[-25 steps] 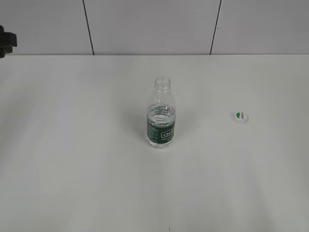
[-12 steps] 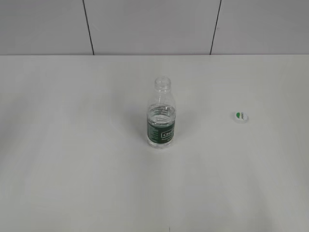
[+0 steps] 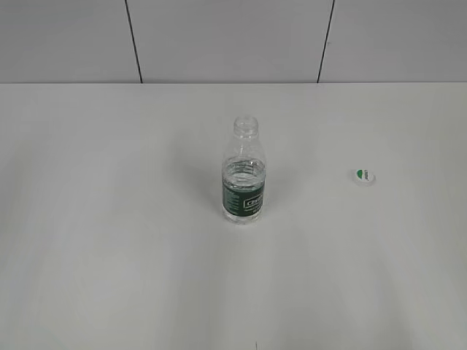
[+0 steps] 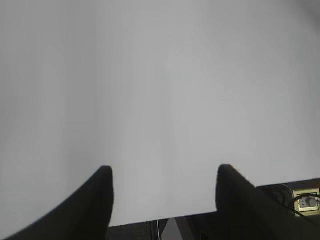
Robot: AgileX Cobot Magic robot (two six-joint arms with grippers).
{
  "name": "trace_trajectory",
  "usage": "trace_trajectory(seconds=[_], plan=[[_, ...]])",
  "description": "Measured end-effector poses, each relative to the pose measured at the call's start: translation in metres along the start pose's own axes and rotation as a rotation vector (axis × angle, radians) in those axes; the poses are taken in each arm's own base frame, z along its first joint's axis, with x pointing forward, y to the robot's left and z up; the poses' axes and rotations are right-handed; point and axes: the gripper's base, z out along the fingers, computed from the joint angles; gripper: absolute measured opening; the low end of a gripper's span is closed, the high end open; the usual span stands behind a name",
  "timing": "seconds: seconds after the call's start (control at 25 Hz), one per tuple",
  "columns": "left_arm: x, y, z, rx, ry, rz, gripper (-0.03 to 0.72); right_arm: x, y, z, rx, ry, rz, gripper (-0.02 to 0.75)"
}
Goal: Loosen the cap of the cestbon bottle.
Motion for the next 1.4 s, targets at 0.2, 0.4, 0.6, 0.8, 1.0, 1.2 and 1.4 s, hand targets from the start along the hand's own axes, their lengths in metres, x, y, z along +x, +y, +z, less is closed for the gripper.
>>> trace_trajectory(seconds=[0.2,0.4,0.6,0.8,1.0,1.2,1.4], plan=[[0.049,0.003,-0.022,0.011,-0.151,0.022,0.407,0.000,0.000,0.000,0.000,0.000,0.000,0.545],[0.084,0.004,-0.035,0.028,-0.260,0.023,0.407,0.000,0.000,0.000,0.000,0.000,0.000,0.545],[0.109,0.005,-0.046,0.041,-0.333,0.023,0.407,0.000,0.000,0.000,0.000,0.000,0.000,0.545],[0.126,0.005,-0.043,0.054,-0.412,0.023,0.407,0.000,0.000,0.000,0.000,0.000,0.000,0.545],[0.135,0.005,-0.045,0.061,-0.533,0.027,0.407,0.000,0.000,0.000,0.000,0.000,0.000,0.545],[0.147,0.006,-0.050,0.068,-0.633,0.029,0.396,0.000,0.000,0.000,0.000,0.000,0.000,0.545],[0.152,0.006,-0.052,0.070,-0.673,0.030,0.375,0.000,0.000,0.000,0.000,0.000,0.000,0.545]])
